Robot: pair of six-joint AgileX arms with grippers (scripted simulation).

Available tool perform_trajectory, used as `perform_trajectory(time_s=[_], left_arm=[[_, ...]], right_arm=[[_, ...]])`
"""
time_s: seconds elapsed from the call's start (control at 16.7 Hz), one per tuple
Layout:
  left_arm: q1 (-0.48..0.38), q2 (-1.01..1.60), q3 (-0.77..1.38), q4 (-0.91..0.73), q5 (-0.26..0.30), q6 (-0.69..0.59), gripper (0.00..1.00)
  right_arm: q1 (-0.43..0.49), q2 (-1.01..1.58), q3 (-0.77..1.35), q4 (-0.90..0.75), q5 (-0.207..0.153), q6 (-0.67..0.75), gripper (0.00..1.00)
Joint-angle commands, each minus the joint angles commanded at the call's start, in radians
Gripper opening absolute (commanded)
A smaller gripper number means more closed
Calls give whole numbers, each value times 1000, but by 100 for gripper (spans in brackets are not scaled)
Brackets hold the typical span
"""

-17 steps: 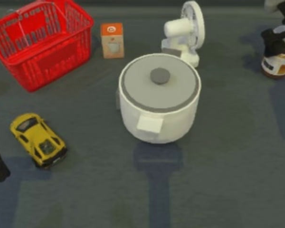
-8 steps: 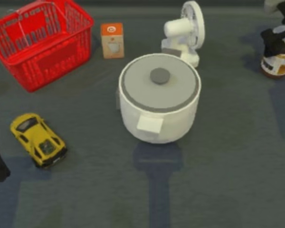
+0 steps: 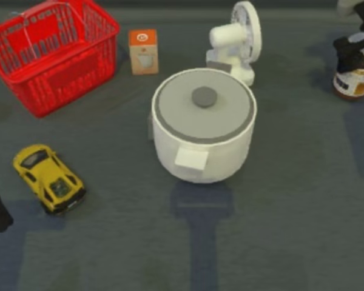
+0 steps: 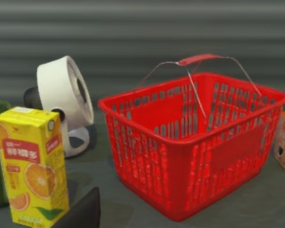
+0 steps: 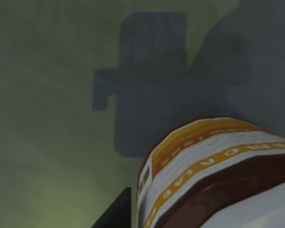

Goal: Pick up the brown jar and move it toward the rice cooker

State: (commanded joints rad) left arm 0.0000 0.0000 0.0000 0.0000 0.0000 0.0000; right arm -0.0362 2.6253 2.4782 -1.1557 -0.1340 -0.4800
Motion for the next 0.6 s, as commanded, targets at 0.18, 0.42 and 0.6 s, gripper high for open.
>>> perform_trajectory(time_s=[0.18, 0.42, 0.6], left_arm=[[0, 0, 0, 0, 0, 0, 100], [0, 0, 0, 0, 0, 0, 100], [0, 0, 0, 0, 0, 0, 100]], right_arm=[[2, -71, -71, 1, 0, -1, 0], [6, -288, -289, 2, -3, -4, 0], [7, -454, -454, 2, -6, -5, 0]])
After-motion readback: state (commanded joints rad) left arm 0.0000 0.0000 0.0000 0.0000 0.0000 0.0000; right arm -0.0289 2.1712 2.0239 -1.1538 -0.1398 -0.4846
